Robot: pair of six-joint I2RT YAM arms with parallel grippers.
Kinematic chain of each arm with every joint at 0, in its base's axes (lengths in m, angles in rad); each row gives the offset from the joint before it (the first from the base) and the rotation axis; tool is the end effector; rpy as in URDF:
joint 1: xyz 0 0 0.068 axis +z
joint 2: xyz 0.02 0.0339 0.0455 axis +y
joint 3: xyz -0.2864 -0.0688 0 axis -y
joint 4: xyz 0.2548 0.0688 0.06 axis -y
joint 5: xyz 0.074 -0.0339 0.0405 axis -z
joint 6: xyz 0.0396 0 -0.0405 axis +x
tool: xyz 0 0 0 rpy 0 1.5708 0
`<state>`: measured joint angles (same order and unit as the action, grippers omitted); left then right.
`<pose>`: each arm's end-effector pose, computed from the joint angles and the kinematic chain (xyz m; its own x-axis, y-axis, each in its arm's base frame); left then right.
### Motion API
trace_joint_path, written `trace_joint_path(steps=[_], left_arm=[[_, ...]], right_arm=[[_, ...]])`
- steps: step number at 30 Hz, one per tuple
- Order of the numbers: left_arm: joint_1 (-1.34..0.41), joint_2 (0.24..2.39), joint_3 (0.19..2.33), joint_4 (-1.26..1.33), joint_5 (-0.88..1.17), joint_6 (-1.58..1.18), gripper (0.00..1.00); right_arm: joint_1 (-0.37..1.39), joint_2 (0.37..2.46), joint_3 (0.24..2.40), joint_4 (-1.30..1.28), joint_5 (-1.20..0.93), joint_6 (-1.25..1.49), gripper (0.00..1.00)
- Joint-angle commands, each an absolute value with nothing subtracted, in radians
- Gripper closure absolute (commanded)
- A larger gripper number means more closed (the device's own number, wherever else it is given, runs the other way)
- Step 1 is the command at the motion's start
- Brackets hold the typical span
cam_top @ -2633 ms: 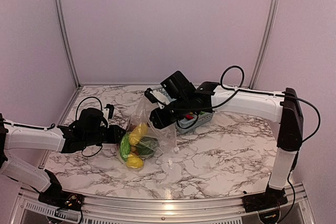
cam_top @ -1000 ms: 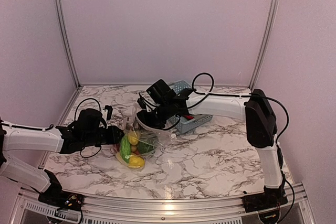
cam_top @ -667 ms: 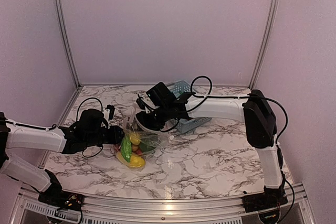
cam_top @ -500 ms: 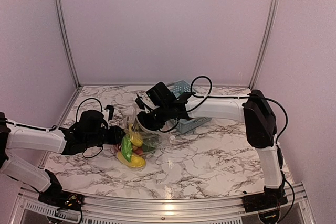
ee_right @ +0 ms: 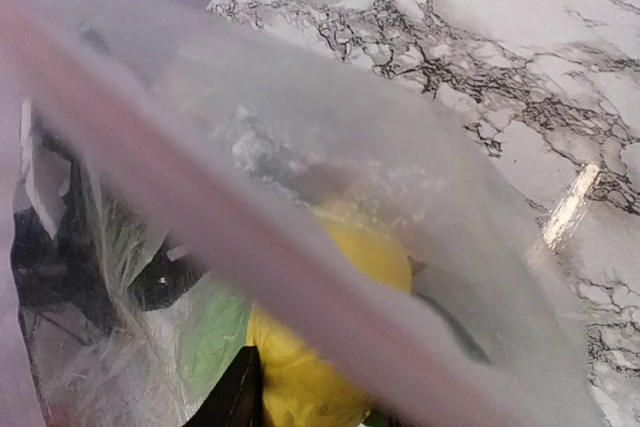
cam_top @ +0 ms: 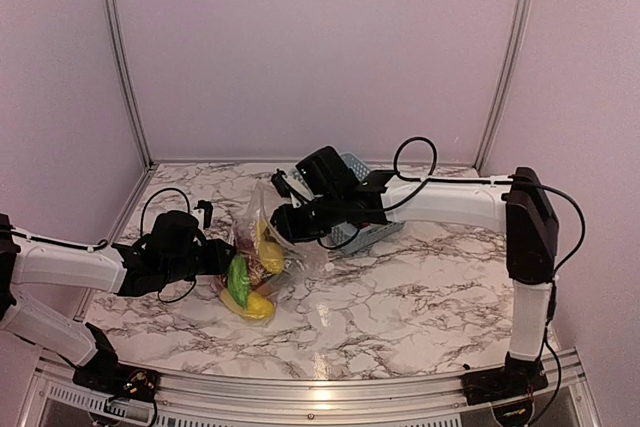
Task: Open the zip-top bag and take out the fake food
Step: Pick up the fake fruit from the zipper food storage bag.
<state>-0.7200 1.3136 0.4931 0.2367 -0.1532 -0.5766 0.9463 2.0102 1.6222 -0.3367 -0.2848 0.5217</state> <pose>0.1988 -0.1664 0.1826 -0.6505 -0.1461 -0.7453 0.2401 0.8914 -0.3844 0.2741 0.3994 0.2576 -0.7853 -0.2717 -0.5563 -0.5885 0.6065 0.5346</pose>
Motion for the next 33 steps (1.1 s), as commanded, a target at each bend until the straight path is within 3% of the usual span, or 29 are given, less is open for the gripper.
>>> trace_joint_path(steps=[1,15,33], left_arm=[[-0.714,1.315,0.465,0.096,-0.221,-0.581,0.78],[-0.709,1.310,0.472,0.086,-0.223,-0.554,0.77],[-0.708,1.330,0.523,0.063,-0.236,-0.537,0.77]], right_arm=[[0.945,1.938,1.567,-0.287,-0.244,0.525,0.80],[0.944,1.821,1.533,-0.264,-0.135,0.482,0.81],[0.950,1.753,1.556,-0.270,-0.262,0.293,0.78]])
